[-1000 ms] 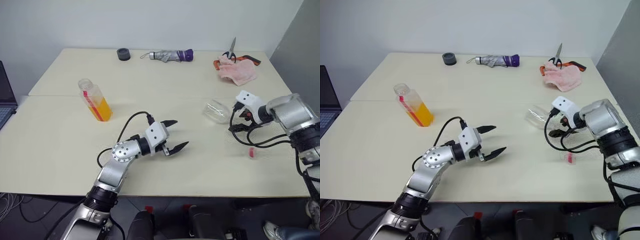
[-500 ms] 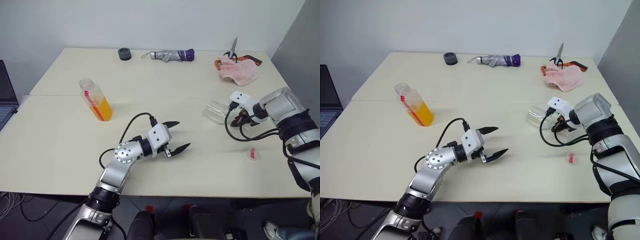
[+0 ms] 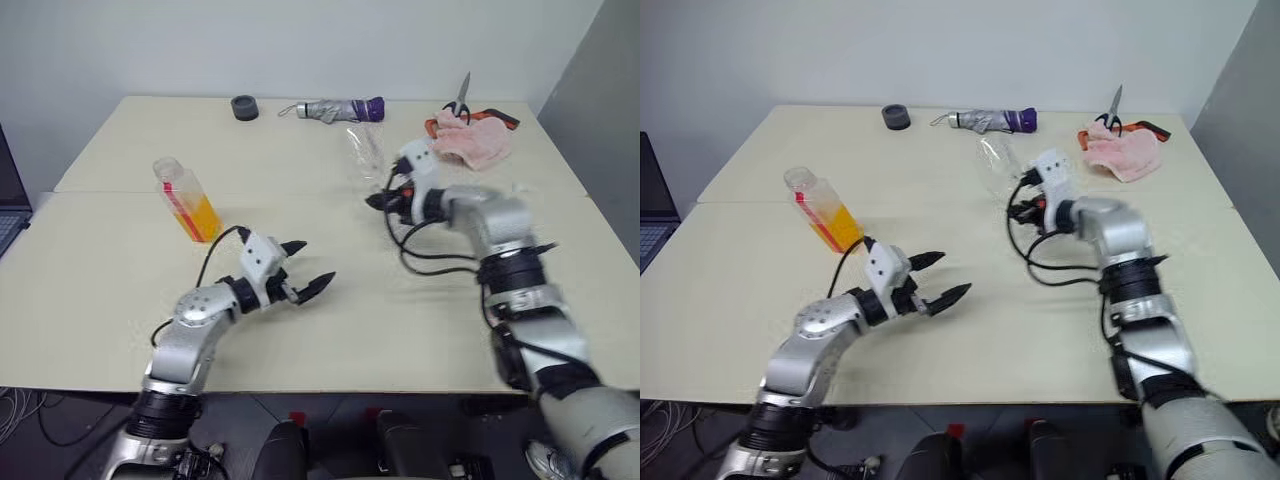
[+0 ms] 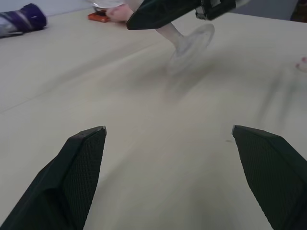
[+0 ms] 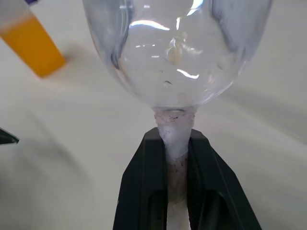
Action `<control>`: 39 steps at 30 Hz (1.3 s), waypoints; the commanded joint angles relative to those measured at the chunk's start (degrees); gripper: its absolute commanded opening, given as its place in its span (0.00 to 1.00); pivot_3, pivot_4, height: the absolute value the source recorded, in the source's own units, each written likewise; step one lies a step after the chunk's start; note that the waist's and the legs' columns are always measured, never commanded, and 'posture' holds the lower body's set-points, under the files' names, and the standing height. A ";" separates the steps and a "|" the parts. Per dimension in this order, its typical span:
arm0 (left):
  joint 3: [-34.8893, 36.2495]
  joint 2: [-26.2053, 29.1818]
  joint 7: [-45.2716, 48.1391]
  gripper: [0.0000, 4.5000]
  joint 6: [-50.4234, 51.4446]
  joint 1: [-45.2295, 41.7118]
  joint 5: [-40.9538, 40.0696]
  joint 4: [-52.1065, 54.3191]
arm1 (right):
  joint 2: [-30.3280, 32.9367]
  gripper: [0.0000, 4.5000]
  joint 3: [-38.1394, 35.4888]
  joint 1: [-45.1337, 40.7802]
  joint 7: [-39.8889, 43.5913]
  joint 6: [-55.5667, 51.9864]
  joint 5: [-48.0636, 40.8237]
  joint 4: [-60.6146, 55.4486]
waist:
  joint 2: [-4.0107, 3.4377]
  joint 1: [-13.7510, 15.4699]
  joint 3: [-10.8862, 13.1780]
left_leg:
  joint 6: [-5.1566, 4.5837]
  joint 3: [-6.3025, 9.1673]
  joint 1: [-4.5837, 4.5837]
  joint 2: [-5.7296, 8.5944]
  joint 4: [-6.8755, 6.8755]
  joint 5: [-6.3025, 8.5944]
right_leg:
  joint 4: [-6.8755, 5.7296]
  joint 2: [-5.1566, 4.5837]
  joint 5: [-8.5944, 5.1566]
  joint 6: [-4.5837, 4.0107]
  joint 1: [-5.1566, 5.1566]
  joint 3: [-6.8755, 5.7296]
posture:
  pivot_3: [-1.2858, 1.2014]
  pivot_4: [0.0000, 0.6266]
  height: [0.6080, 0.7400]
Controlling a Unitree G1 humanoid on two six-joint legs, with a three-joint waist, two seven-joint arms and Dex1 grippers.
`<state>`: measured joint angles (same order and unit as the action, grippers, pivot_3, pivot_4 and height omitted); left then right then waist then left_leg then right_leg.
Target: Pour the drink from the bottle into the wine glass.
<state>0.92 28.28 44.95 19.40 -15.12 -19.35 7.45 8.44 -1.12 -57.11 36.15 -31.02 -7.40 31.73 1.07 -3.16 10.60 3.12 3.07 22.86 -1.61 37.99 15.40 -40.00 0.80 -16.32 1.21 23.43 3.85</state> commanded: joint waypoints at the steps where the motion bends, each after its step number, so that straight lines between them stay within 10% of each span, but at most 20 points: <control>1: 5.51 4.05 2.19 1.00 2.97 -0.84 -4.55 2.82 | -5.24 0.04 -3.28 -0.95 -9.22 17.97 -0.31 3.64 | 0.00 -0.06 0.00 | 0.00 -0.01 0.00 0.00 -0.02 0.00 | 0.00 0.02 0.00 0.00 0.02 0.01 | 0.52 0.24 1.00; 13: 9.11 11.60 4.74 1.00 7.50 -3.13 -8.12 2.11 | -11.08 0.04 -3.49 5.09 -9.40 32.66 -2.87 12.29 | -0.01 -0.07 0.00 | 0.00 0.00 0.01 -0.01 -0.03 0.00 | 0.03 -0.05 0.00 0.00 0.02 -0.01 | 0.52 0.24 1.00; 39: 6.40 16.79 13.02 1.00 12.35 -0.09 -8.92 3.46 | -7.95 0.04 8.70 31.65 -8.14 25.05 1.36 -12.08 | 0.04 -0.10 -0.04 | 0.00 -0.04 -0.22 0.02 -0.06 0.00 | 0.04 0.07 -0.03 0.00 -0.15 0.05 | 0.52 0.24 1.00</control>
<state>6.88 43.81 57.40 32.34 -15.30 -28.13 9.83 -0.02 5.98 -27.73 27.65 -3.71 -7.38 17.66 1.11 -3.27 10.56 3.12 3.03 22.63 -1.59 37.93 15.40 -39.95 0.88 -16.35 1.21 23.27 3.90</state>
